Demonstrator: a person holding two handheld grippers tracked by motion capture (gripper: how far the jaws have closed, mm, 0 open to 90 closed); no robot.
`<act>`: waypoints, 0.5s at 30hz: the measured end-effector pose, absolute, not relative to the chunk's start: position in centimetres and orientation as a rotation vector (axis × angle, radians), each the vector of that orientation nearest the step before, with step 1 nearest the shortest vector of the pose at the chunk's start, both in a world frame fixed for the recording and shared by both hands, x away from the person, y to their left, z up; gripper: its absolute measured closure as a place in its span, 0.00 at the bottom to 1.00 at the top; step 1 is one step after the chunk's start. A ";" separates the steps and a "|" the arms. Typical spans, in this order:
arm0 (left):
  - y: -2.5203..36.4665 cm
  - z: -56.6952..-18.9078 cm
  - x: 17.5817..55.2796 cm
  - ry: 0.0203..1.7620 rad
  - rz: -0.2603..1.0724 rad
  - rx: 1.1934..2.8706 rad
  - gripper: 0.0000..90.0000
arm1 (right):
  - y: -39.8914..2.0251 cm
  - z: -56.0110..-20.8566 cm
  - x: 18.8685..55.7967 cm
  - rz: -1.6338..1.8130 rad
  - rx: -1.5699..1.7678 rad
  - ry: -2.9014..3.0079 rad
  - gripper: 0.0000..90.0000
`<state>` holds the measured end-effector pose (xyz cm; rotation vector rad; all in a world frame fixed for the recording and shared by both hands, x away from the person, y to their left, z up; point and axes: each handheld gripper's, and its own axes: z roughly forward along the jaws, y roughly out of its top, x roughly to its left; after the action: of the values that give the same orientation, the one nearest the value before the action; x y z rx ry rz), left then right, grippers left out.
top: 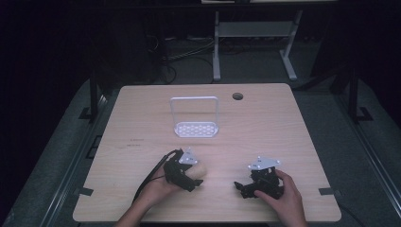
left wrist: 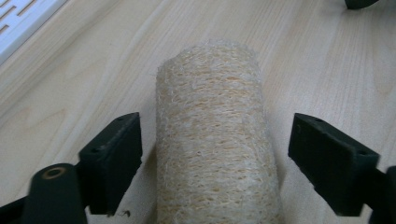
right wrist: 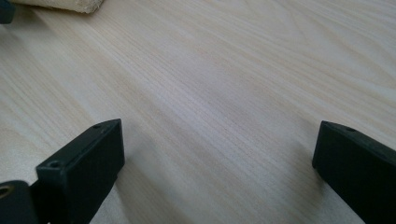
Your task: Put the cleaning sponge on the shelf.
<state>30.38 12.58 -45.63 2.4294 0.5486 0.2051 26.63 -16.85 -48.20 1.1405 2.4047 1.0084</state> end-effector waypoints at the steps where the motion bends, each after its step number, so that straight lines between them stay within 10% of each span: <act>1: 12.6 -45.6 30.4 0.548 0.205 2.428 0.23 | -16.9 -48.2 26.6 1.008 1.141 2.405 0.02; 15: 12.8 -45.5 30.5 0.542 0.199 2.419 0.42 | -16.9 -48.2 26.6 1.008 1.141 2.405 0.02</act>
<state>30.50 12.81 -45.50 2.4191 0.5415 0.1988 26.63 -16.85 -48.20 1.1405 2.4046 1.0083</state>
